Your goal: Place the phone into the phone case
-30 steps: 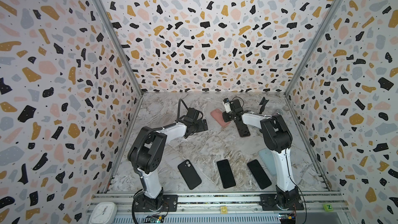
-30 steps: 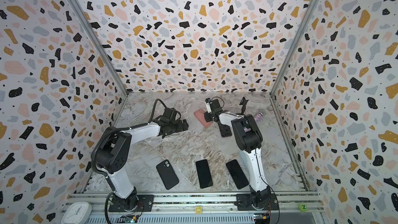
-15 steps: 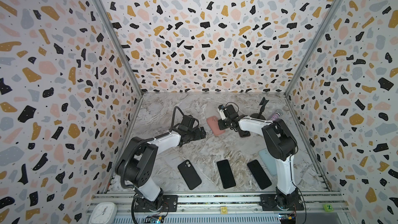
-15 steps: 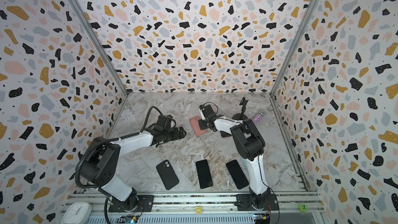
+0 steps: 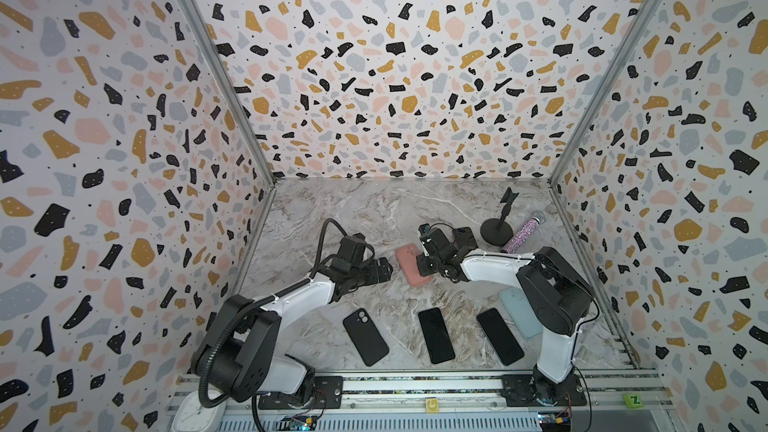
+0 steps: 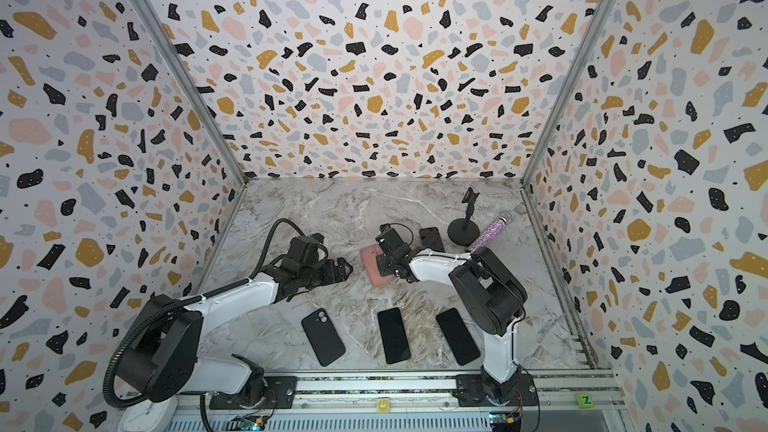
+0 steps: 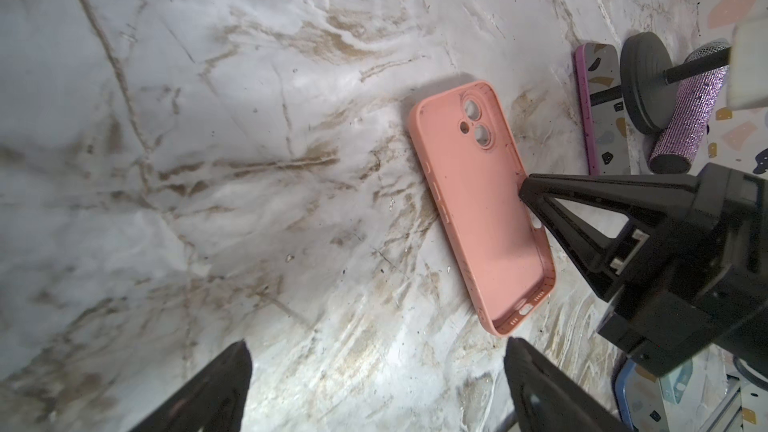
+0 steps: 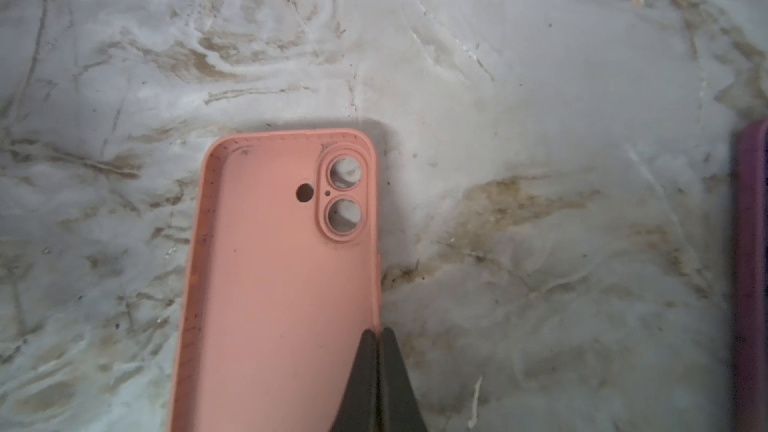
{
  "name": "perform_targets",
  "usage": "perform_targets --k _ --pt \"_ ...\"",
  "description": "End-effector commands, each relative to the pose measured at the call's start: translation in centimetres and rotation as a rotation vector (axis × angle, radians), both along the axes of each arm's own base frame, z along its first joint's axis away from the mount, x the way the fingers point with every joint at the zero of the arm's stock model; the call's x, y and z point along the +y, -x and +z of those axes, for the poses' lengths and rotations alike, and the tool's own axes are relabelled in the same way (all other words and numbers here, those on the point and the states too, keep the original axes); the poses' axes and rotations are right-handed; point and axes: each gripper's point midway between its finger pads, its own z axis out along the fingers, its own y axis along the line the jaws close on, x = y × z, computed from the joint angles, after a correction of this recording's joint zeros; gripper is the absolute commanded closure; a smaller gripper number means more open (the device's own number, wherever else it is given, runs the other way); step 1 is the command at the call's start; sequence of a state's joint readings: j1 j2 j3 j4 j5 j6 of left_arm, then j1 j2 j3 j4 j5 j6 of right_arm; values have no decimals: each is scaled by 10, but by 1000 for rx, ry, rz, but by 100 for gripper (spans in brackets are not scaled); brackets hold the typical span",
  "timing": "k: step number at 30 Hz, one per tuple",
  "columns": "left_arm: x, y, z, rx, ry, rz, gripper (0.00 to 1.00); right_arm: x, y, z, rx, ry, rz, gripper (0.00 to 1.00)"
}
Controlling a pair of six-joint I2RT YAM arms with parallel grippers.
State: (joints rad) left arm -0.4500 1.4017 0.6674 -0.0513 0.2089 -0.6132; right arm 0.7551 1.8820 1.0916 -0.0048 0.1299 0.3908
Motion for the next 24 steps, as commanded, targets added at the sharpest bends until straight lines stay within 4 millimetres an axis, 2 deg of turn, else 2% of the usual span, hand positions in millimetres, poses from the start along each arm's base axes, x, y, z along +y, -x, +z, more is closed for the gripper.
perform_targets --k 1,6,12,15,17,24 --pt "-2 4 3 -19 6 -30 4 3 -1 6 -22 -30 -35 100" --pt "-2 3 7 -19 -8 -39 4 4 4 12 -5 -28 -13 85" --pt "-9 -4 20 -39 16 -50 3 -12 3 43 -49 -7 -1 61" --pt "-17 -10 28 -54 36 -60 3 -37 2 55 -59 15 -20 53" --pt "-23 -14 33 -62 42 -70 3 -59 1 58 -60 33 -43 51" --pt "-43 -28 39 -66 50 -103 3 -133 -12 47 -38 87 -161 44"
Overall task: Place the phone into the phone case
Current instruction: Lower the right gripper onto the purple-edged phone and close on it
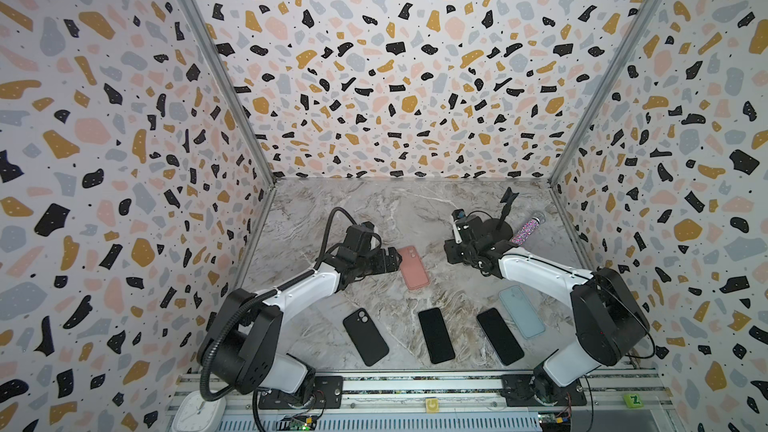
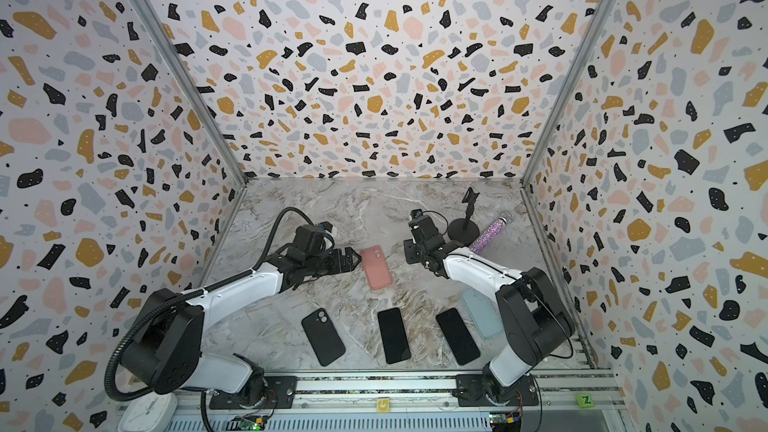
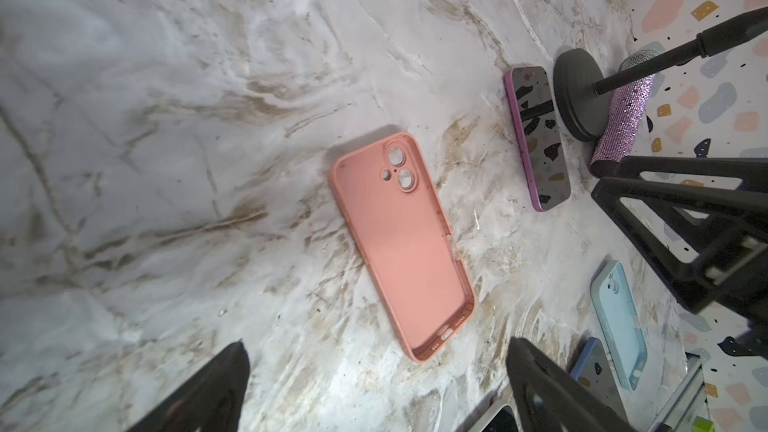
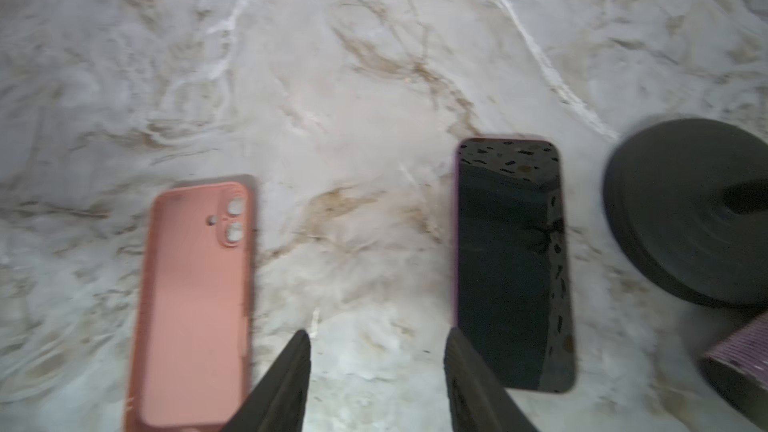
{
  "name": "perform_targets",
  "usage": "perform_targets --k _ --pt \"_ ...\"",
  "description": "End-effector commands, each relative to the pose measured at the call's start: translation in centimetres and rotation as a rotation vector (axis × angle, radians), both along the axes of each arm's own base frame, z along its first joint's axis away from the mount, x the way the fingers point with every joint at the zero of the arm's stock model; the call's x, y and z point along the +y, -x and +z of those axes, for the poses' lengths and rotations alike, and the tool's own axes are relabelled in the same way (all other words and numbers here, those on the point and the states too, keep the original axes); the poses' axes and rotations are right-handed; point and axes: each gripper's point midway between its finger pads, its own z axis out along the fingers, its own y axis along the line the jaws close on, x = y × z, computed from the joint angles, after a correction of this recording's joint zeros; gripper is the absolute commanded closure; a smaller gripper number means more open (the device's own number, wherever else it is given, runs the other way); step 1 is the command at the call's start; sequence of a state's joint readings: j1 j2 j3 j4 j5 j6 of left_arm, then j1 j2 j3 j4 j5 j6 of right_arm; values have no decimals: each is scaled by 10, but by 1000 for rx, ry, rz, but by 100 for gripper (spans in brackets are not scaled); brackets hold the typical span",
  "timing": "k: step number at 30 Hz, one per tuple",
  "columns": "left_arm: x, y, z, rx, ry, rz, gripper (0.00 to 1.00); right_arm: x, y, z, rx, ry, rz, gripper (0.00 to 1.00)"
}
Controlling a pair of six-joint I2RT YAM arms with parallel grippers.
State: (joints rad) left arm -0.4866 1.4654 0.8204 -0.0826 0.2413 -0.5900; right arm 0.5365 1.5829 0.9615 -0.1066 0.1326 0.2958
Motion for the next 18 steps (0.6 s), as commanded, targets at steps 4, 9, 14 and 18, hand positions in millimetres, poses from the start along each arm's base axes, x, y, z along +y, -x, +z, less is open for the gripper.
perform_targets --k 4,9,14,18 --pt "-20 -13 4 0 7 -44 3 -51 -5 -36 102 84 -65 37" --pt "-29 -18 0 19 6 -65 3 -61 -12 -55 161 91 -67 24" --pt "-34 -20 -3 26 6 -75 3 -57 -17 -57 168 75 -48 17" --pt "-34 -20 -4 24 8 -69 3 -55 -25 -58 170 54 -41 16"
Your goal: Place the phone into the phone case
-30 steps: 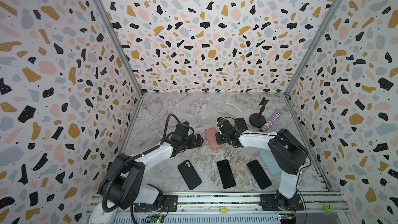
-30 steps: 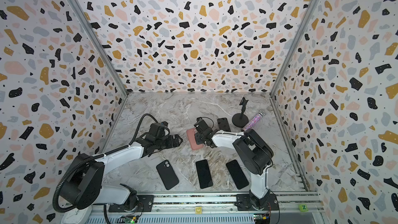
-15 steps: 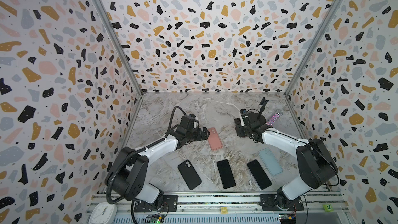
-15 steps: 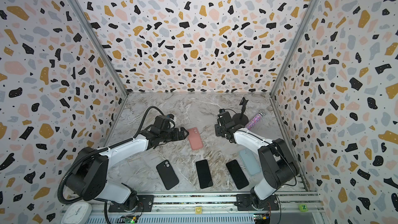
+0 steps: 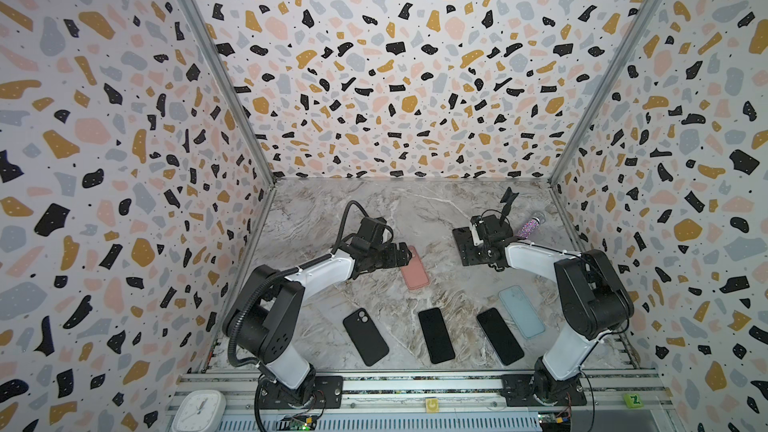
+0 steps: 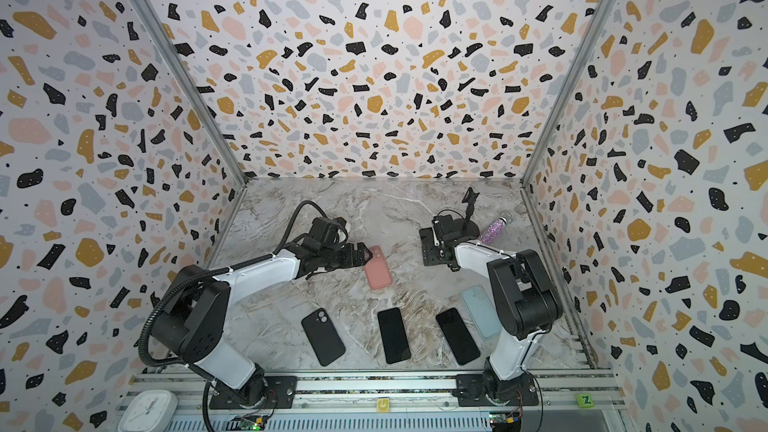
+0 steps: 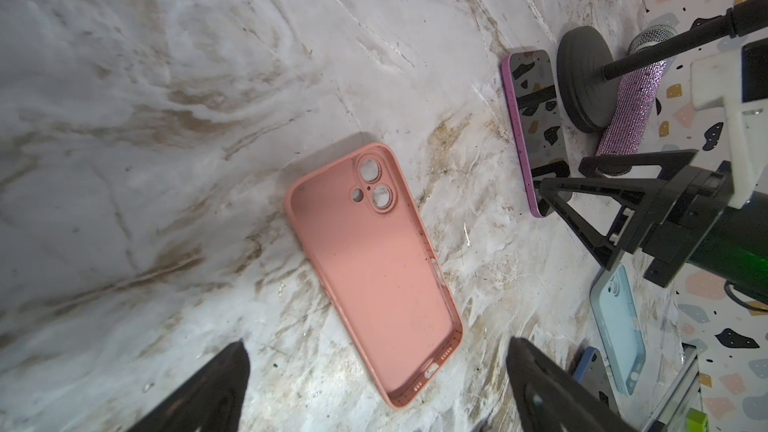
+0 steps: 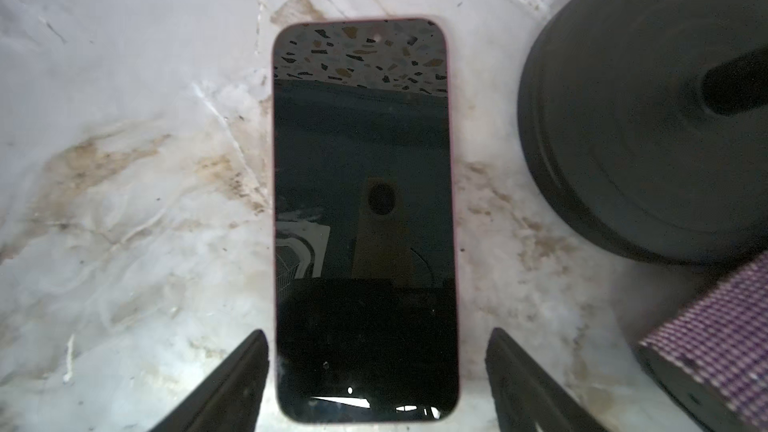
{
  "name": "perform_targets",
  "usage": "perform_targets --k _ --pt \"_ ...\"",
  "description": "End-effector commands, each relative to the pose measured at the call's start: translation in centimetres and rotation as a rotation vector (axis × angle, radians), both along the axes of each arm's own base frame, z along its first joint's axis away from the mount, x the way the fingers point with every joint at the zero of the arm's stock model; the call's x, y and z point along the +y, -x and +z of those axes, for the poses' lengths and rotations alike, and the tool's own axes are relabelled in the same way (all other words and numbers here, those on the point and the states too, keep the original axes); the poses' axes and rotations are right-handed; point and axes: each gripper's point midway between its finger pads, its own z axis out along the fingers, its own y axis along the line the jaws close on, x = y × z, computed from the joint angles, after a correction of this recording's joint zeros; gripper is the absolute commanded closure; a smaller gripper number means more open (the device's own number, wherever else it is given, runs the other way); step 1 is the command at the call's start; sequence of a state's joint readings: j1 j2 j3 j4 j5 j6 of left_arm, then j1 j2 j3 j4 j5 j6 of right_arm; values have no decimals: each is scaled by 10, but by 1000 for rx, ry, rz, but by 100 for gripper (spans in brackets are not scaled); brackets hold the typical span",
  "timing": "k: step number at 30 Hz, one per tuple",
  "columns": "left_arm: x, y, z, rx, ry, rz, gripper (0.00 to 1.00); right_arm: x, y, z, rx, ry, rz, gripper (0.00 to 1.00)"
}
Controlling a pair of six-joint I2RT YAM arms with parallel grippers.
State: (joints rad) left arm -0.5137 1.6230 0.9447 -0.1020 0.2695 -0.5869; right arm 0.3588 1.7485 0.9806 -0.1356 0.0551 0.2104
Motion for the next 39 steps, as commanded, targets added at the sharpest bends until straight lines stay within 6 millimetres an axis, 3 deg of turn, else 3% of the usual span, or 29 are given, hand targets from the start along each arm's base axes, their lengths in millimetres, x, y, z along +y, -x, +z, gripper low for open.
perform_targets --k 1,11,20,27,33,39 --pt "-7 -4 10 -31 17 -21 3 5 -9 5 1 -20 25 16" --pt "-11 -4 3 -11 23 -36 3 6 -11 -17 72 -20 23 15" --pt "-23 -14 20 -24 58 -40 3 12 2 -30 128 -57 33 31" --pt "-61 -35 34 -30 132 -52 4 33 14 -19 110 -141 81 36" --pt "-102 -55 22 25 239 -74 8 52 31 -18 115 -254 123 39" --pt "-127 -76 9 44 347 -64 14 57 44 -16 114 -310 145 41"
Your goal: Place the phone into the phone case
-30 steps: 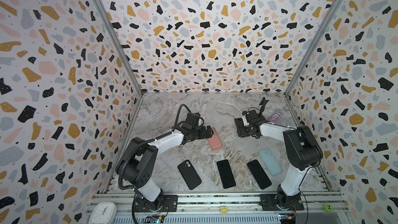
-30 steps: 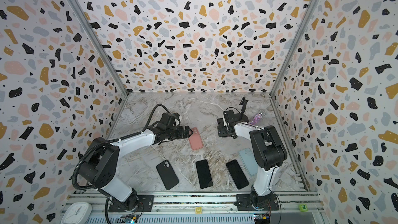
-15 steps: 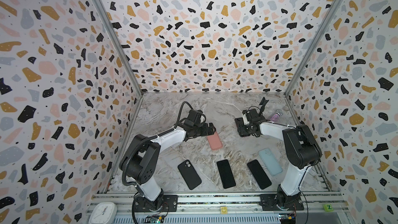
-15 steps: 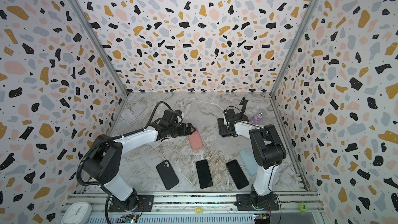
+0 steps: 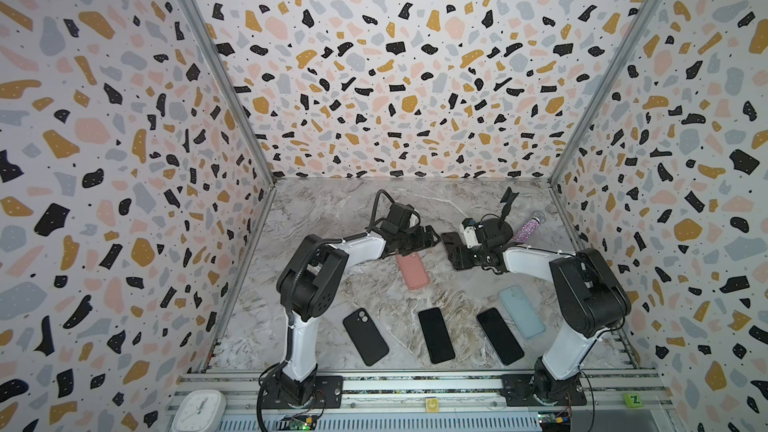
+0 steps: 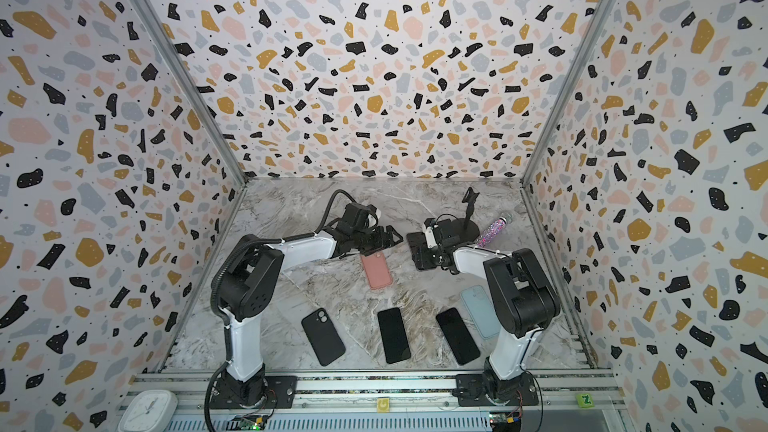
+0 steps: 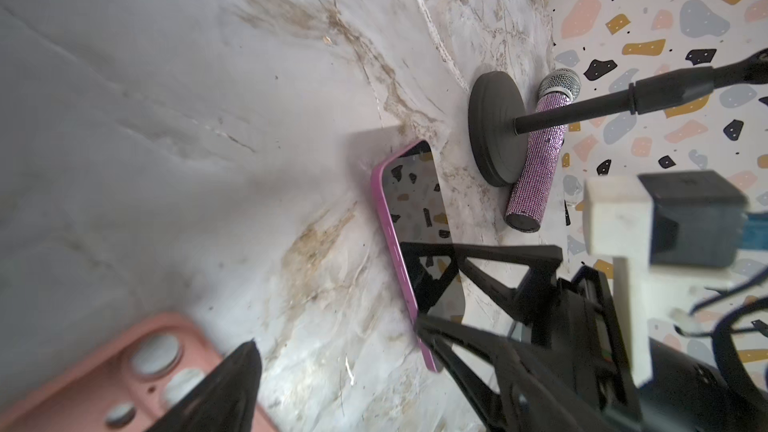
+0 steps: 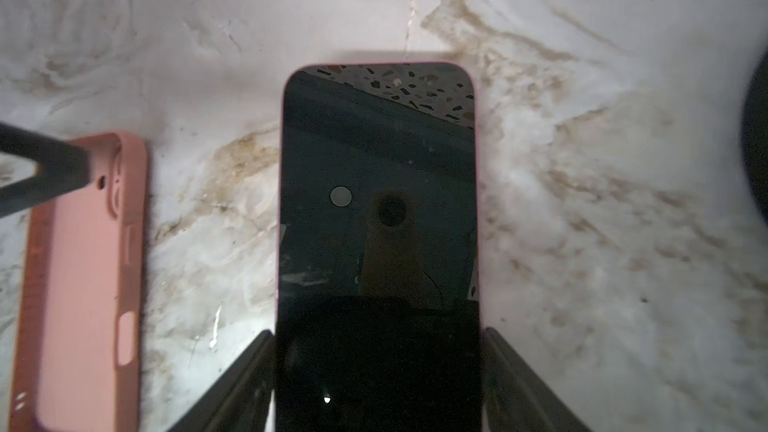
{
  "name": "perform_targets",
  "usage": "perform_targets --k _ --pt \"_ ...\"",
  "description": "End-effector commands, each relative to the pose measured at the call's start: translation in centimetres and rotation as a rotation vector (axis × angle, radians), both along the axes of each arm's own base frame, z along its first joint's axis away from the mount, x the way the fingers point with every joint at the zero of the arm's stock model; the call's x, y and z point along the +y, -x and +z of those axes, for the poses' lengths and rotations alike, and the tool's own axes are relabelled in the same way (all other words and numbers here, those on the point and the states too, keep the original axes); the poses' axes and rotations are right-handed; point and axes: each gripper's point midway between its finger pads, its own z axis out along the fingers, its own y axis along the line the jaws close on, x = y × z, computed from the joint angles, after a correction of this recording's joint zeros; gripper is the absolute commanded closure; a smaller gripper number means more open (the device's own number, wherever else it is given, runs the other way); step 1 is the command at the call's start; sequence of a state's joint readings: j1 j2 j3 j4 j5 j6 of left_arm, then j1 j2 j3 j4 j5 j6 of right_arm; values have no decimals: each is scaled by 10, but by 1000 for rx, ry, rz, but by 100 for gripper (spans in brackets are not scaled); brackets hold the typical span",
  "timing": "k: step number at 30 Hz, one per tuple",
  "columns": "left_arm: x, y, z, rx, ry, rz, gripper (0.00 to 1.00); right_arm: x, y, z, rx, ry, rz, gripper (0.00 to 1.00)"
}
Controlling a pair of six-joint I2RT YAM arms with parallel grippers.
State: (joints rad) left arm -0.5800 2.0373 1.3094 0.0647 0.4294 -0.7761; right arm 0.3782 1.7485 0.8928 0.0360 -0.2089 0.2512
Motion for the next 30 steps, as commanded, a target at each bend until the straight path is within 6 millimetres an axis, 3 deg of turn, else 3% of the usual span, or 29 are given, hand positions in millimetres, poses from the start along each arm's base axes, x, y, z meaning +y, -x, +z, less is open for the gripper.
perform_targets --k 1,5,10,21,30 --pt "-24 -15 20 -28 127 -11 17 7 29 -12 103 -54 26 42" --pt "-36 -17 8 -10 159 -25 24 6 33 -15 105 -66 26 43" --pt "-50 -17 7 -4 205 -34 32 4 37 -17 105 -74 27 43" --pt "-67 -20 -18 21 223 -70 66 5 38 -16 100 -84 34 45" --pt "-69 -20 -19 6 230 -92 90 2 36 -13 92 -83 34 45"
